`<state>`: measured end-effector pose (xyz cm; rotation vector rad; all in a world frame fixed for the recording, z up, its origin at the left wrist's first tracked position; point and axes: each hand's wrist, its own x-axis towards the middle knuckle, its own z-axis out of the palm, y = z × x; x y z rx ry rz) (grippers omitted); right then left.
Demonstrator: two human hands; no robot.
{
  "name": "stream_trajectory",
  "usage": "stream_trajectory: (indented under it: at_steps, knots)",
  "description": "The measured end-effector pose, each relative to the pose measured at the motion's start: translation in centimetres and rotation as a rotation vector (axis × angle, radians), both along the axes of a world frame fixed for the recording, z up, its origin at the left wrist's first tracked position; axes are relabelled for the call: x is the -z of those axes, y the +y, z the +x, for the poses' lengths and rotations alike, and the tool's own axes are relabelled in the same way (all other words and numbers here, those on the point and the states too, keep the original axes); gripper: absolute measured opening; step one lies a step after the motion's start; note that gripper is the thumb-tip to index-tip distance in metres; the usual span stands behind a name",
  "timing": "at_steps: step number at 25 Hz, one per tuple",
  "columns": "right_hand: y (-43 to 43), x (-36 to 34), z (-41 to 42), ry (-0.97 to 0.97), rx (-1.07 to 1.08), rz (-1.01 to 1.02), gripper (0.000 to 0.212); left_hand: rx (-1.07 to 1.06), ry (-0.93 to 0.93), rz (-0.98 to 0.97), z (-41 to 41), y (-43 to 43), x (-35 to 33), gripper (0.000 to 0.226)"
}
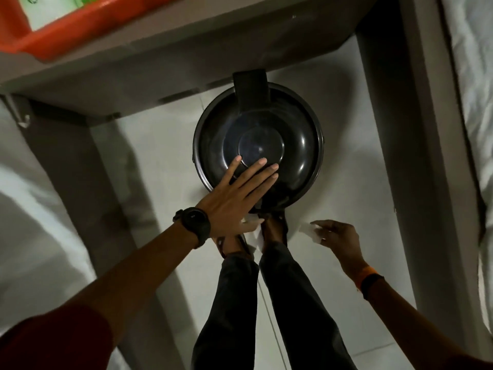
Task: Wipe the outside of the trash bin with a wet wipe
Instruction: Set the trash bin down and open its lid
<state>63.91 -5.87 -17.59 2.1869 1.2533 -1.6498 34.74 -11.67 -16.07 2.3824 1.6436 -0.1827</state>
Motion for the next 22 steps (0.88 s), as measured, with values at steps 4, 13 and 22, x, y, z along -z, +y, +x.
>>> stream_trajectory:
  at_steps: [4, 13, 22]
  knots:
    - [-0.4, -2.7, -0.4, -0.005, -0.036, -0.005, 0.016, -0.328, -0.173, 0.141, -3.6, 2.2, -5.9, 0.084]
    - [-0.4, -9.7, -8.9, 0.022, -0.4, 0.373, 0.018, -0.695, -0.069, 0.395, -11.6, 9.2, -17.8, 0.069]
    - [4.5, -3.8, -17.0, -0.042, -0.861, 0.422, 0.035, -0.673, -0.007, 0.432, -14.2, 9.6, -17.5, 0.078]
